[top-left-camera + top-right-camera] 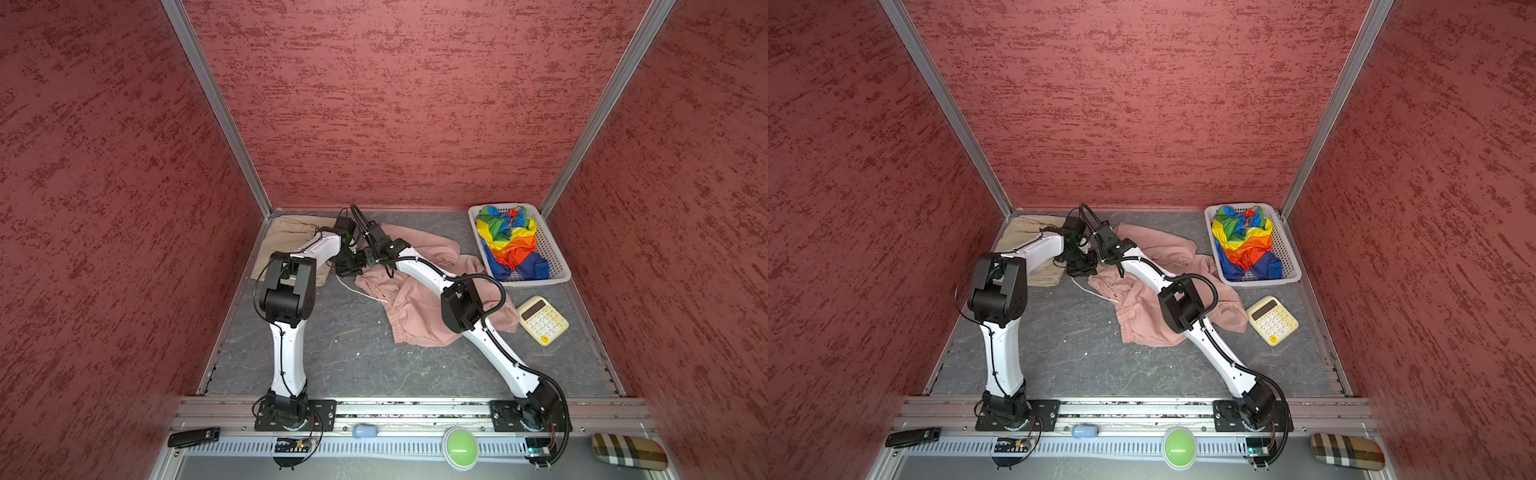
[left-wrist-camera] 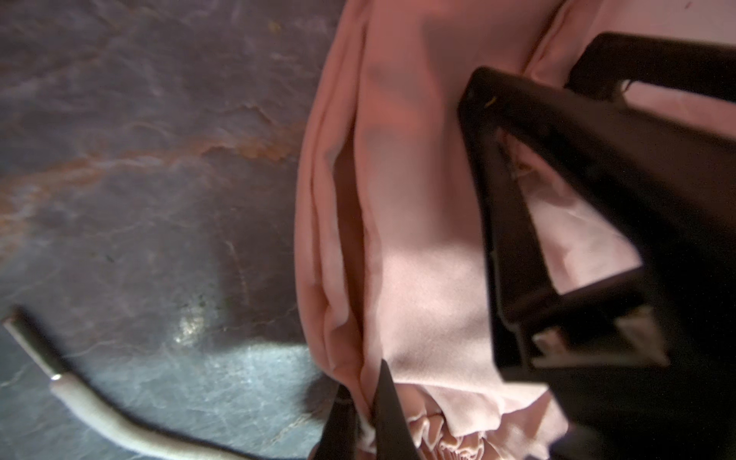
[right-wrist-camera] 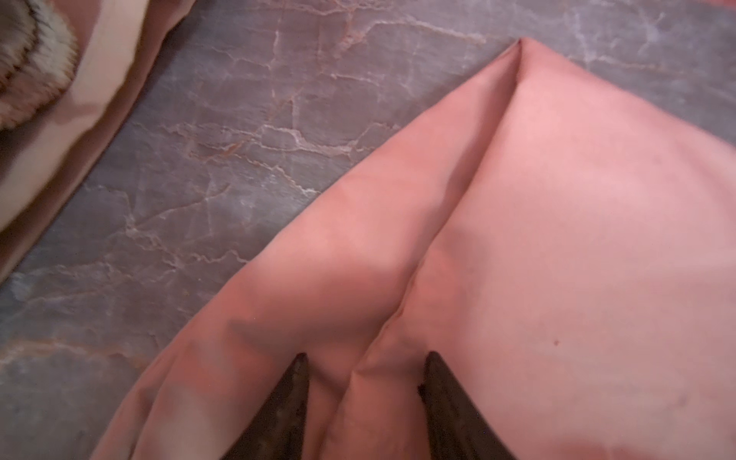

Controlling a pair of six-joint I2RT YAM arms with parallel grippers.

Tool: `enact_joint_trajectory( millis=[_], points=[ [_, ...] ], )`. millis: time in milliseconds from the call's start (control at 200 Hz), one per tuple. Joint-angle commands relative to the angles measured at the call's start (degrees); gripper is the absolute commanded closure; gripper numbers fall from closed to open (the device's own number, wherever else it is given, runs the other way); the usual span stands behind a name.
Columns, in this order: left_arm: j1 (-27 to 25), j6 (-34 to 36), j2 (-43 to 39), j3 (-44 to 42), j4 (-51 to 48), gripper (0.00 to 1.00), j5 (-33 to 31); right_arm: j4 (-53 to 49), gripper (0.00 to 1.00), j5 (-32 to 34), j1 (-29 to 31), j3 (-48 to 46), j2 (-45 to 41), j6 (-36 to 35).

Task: Fold and stack the shorts

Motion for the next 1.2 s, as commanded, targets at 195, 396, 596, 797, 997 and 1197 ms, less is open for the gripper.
enact_joint_trajectory(
  millis=[195,396,596,797,997,1197],
  points=[
    [-0.3,-0.5,-2.7,-1.4,0.9,1.0,0.5,-3.2,0.88,1.1,-1.8,0.1,-2.2,-0.4],
    [0.1,-0.1,-3.1,-0.9,0.4,1.0,0.0,-6.4,1.0,1.4,-4.6,0.1,-9.0,-2.9],
    [2.5,0.9,-4.1,6.1,-2.4,1.0,-1.8,-11.8,1.0,1.2,-10.9,-0.9,-22.0,-6.8],
    [4.0,3.7,-5.6,25.4,-7.8,1.0,-7.2,-14.8,1.0,2.0,-19.2,-3.8,-36.6,-11.3],
    [3.8,6.7,-3.8,53.2,-16.6,1.0,-14.7,-16.2,1.0,1.1,-27.0,-3.8,-50.4,-11.0],
    [2.3,6.3,-12.1,64.0,-16.3,1.0,-15.5,-12.2,1.0,-0.6,-32.1,-5.9,-65.4,-9.0]
  ],
)
